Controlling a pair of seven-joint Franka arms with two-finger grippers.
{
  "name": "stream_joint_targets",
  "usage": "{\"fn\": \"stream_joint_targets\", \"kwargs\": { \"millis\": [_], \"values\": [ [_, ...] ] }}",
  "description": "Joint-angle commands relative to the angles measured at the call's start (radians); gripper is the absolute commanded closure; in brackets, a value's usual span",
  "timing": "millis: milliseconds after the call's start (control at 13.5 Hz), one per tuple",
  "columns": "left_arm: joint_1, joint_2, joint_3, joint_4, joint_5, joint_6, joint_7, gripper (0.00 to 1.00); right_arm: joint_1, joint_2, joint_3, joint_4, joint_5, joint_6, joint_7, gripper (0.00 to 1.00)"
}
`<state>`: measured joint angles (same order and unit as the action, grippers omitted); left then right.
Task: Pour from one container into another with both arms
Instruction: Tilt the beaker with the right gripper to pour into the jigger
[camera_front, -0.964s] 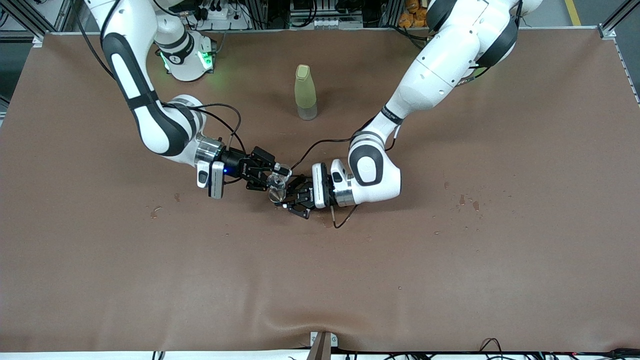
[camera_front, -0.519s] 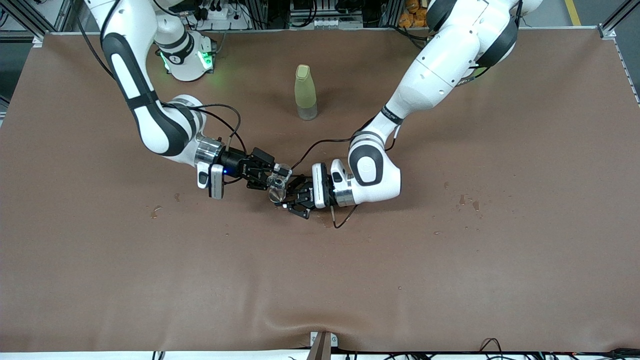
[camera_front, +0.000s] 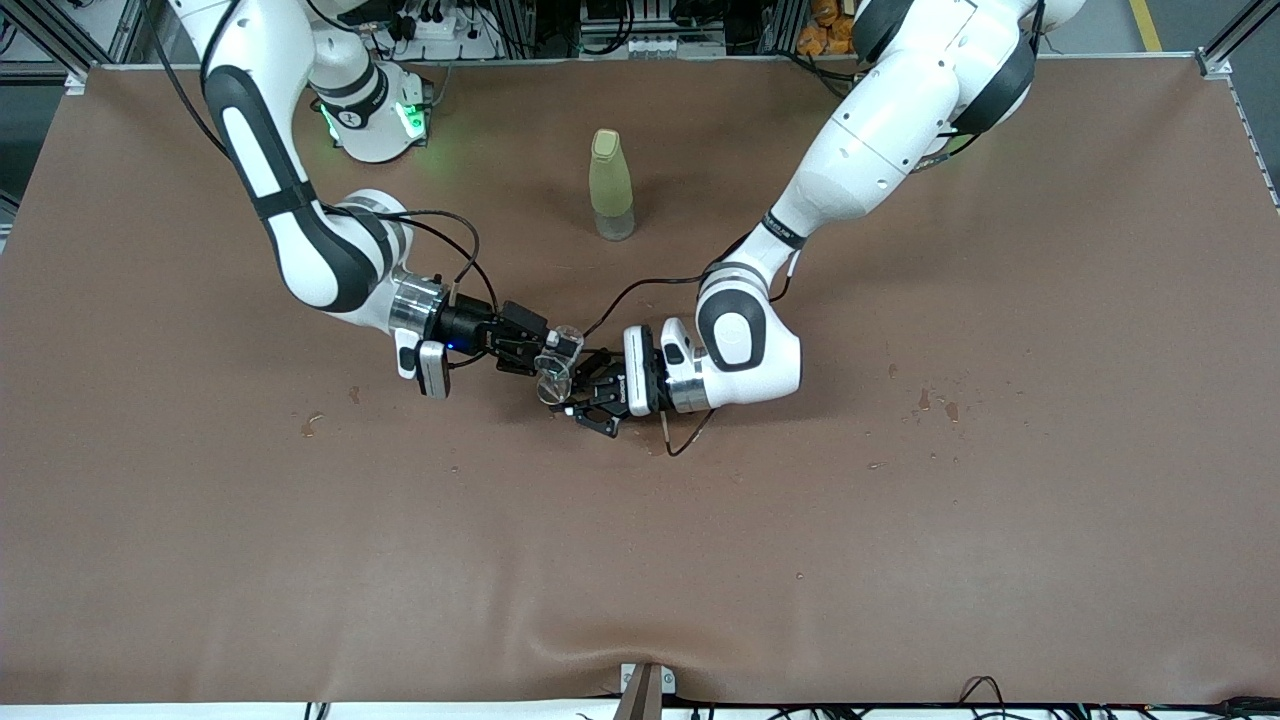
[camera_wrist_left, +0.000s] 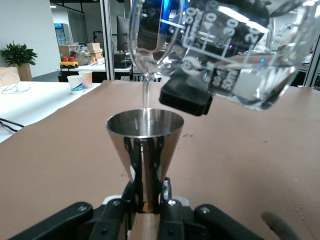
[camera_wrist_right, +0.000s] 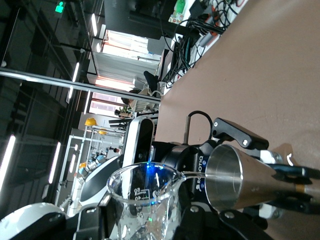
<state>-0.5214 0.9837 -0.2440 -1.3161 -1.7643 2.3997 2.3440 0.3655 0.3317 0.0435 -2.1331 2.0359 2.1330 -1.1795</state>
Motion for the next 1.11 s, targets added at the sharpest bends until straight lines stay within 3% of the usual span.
{"fn": "stream_joint_targets", "kwargs": {
  "millis": [0, 1038],
  "values": [
    [-0.016, 0.004, 0.009, 0.02, -0.027, 0.018, 0.017, 1.0, -0.006, -0.01, 0.009, 0.001, 0.017, -0.001, 0.049, 1.0],
    [-0.016, 0.004, 0.009, 0.02, -0.026, 0.018, 0.015, 1.0, -0.008, -0.005, 0.007, 0.018, 0.017, -0.001, 0.316, 1.0]
  ]
}}
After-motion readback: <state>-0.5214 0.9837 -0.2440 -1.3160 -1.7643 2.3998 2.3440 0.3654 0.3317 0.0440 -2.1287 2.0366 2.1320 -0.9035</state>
